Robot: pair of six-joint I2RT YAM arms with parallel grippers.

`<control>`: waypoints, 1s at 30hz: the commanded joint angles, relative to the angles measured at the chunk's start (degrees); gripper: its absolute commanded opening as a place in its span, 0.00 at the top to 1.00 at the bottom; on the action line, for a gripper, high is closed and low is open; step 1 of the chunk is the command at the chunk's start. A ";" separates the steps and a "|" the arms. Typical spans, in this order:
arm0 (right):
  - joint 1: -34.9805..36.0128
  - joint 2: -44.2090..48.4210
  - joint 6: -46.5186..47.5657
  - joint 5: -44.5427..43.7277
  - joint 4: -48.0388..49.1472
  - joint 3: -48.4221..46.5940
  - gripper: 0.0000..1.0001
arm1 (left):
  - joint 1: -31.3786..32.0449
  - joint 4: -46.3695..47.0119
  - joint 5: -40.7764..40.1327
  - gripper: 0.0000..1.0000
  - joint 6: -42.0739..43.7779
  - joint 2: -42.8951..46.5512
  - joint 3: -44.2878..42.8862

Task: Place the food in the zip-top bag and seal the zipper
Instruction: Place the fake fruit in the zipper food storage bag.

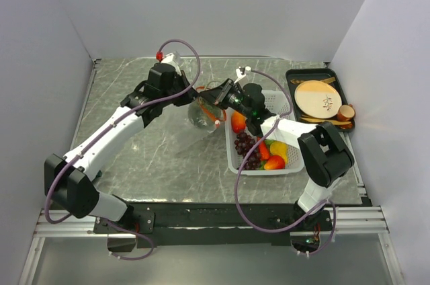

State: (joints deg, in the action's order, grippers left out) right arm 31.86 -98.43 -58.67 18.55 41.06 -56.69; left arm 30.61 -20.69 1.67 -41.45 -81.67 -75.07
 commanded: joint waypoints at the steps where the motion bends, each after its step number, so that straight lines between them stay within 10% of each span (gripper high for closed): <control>1: 0.84 3.07 -0.82 -2.02 9.61 0.60 1.00 | 0.24 2.67 -0.36 0.99 -0.56 2.22 -0.26; 12: 1.10 -0.71 -6.63 2.19 13.64 0.53 1.00 | 0.33 7.15 0.53 0.99 -1.35 3.97 1.50; 22: 1.10 3.76 10.22 1.16 -11.86 -3.87 0.46 | 0.33 7.33 -1.50 0.99 -1.70 5.38 2.73; 30: 1.01 12.99 19.73 -3.33 -22.24 -4.67 0.30 | 0.24 5.83 -4.92 0.99 -2.58 6.08 3.70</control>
State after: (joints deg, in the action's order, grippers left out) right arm 32.49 -92.27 -46.06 18.72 24.32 -58.74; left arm 30.68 -17.04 -0.69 -43.05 -78.19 -72.16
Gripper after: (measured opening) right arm 0.680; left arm 0.014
